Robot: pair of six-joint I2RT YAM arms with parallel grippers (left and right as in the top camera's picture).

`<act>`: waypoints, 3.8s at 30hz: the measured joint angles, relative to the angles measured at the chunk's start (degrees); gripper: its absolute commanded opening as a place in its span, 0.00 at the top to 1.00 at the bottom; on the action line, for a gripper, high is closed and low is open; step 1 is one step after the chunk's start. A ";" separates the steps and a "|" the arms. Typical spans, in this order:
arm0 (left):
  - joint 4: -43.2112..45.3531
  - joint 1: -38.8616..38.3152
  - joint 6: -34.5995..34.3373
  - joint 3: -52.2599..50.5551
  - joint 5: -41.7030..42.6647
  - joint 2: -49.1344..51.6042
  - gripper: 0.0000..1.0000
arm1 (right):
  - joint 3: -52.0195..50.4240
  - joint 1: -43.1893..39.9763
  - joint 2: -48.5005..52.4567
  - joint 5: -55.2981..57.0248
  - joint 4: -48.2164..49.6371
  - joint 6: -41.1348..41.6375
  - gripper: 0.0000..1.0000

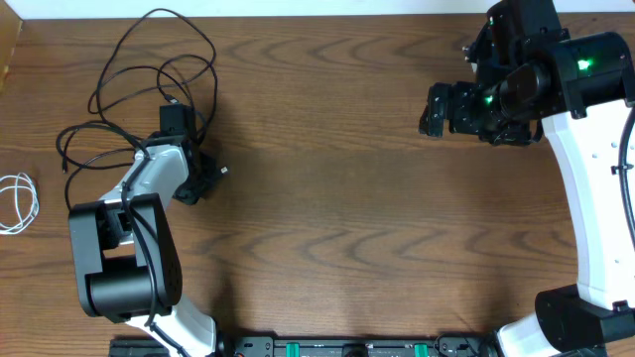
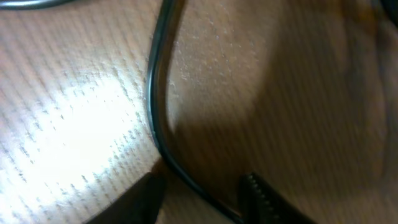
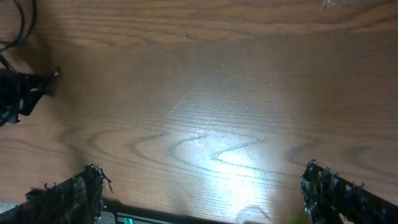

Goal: Untangle cables

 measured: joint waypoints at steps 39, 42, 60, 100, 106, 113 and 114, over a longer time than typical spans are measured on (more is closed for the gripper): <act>-15.54 4.22 7.45 1.70 -23.28 -19.19 0.85 | 0.00 0.00 0.00 -0.02 0.00 0.00 0.01; -16.22 4.61 8.76 1.73 -23.65 -18.99 0.49 | 0.00 0.00 0.00 -0.02 0.00 0.00 0.01; -15.34 4.61 9.92 -7.15 -0.85 -18.23 0.34 | 0.00 0.00 0.00 0.00 0.00 0.00 0.01; -10.69 12.07 22.38 -6.27 2.71 -7.65 0.93 | 0.00 0.00 0.00 -0.02 0.00 0.00 0.01; -10.60 12.11 23.26 -2.80 -1.46 -13.44 0.93 | 0.00 0.00 0.00 -0.02 0.00 0.00 0.01; -9.88 12.11 23.78 -1.55 -5.66 -15.63 0.61 | 0.00 0.00 0.00 0.00 0.00 0.00 0.01; -9.20 12.11 23.82 -1.55 -5.84 -15.61 0.55 | 0.00 0.00 0.00 -0.02 0.00 0.00 0.01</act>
